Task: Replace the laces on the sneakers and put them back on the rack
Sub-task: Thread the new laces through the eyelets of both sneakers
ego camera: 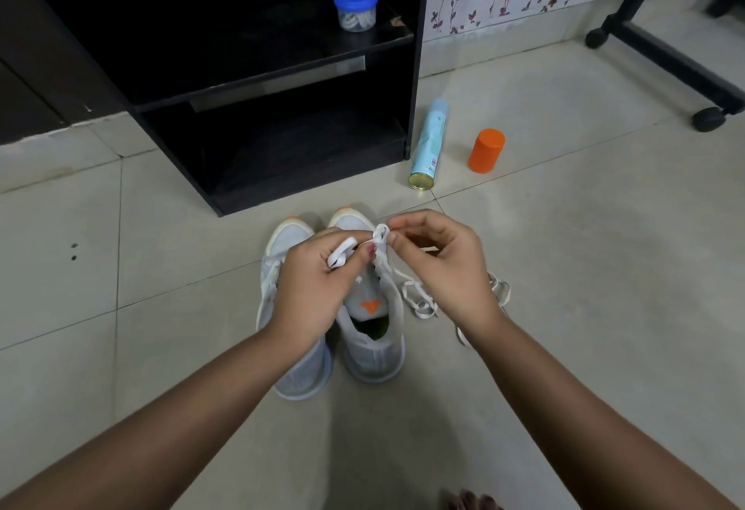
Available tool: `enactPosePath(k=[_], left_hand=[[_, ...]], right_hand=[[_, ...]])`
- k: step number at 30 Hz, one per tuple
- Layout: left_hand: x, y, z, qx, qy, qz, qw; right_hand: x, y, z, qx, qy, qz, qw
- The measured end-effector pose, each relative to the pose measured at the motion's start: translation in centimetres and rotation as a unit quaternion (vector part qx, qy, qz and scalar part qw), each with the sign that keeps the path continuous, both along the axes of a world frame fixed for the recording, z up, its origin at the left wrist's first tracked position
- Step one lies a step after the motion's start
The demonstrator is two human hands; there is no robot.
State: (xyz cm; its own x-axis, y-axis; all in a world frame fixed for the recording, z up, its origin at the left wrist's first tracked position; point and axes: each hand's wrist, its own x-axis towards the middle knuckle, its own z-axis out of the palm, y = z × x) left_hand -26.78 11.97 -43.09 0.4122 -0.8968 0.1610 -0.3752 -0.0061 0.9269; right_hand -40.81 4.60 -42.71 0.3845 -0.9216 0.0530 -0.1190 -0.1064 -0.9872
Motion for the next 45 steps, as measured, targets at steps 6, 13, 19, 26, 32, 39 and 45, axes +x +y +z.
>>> enactPosePath(k=[6, 13, 19, 26, 32, 39, 45], left_hand=[[0.4, 0.8, 1.0, -0.026, -0.176, -0.042, 0.983], [1.2, 1.2, 1.8, -0.034, -0.197, 0.025, 0.979], [1.4, 1.7, 1.7, -0.047, -0.177, 0.031, 0.983], [0.4, 1.3, 2.8, 0.067, 0.368, -0.085, 0.924], [5.1, 1.1, 2.7, 0.073, 0.563, 0.016, 0.823], [13.0, 2.3, -0.3, 0.075, 0.510, 0.337, 0.788], [8.9, 1.9, -1.6, 0.105, 0.184, 0.246, 0.946]], right_hand=[[0.1, -0.1, 0.4, 0.076, -0.011, 0.042, 0.996], [0.8, 0.2, 0.7, 0.121, -0.040, 0.031, 0.991], [1.8, 0.9, 1.9, 0.114, -0.023, 0.069, 0.991], [2.6, 0.9, 1.3, 0.562, -0.221, 0.189, 0.774], [1.9, -0.2, -0.7, 0.580, -0.299, 0.232, 0.721], [-1.0, -3.1, -0.3, 0.522, -0.388, 0.171, 0.740], [1.7, -1.2, 1.1, 0.152, -0.038, 0.095, 0.983]])
